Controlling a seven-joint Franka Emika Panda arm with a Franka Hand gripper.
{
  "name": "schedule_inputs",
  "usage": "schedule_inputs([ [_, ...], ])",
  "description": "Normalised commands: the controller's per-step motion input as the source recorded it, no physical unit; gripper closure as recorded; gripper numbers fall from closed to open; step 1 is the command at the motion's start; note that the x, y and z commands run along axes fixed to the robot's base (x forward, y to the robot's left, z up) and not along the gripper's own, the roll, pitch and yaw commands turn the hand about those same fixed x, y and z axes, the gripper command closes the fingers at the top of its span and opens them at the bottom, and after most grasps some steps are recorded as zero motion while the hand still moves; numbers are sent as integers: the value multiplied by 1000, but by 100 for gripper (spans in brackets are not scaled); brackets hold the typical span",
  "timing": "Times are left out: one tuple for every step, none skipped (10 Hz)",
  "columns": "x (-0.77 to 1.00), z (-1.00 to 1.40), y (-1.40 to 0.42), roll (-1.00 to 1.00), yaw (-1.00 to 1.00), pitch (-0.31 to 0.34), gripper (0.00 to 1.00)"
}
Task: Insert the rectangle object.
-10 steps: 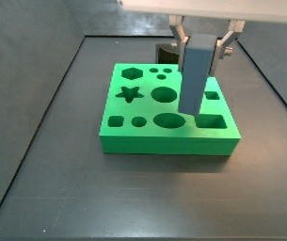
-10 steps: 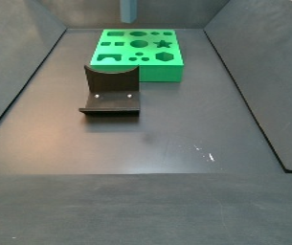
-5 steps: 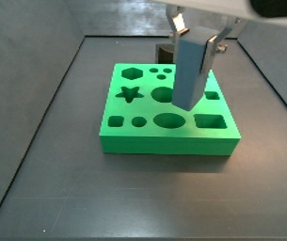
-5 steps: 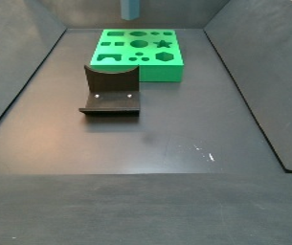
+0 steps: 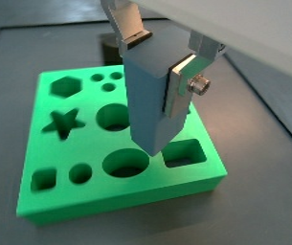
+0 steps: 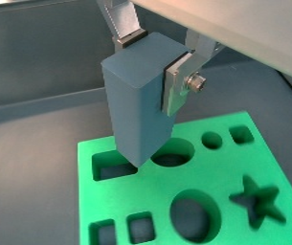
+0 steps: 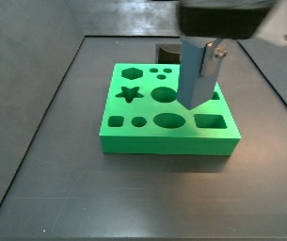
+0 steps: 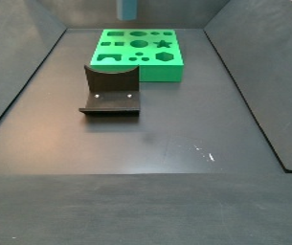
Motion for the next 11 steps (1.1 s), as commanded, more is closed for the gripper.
schedule_inputs([
  [26,0,-43,201,-717,104,100],
  [-174,-126,0,194,0,60,100],
  [-17,-194,-180,197,-106,69,100],
  [120,-223,0,0,-966,0,100],
  [34,-269,9,0,-1000,0,100],
  [29,-371,51,34,-951,31,100],
  [397,-377,126,0,-611,157,100],
  [620,-291,174,-29,-366,259,100],
  [649,-151,143,-104,-426,163,100],
  [589,-117,143,-126,-511,127,100],
  [537,-100,140,-121,-486,184,100],
])
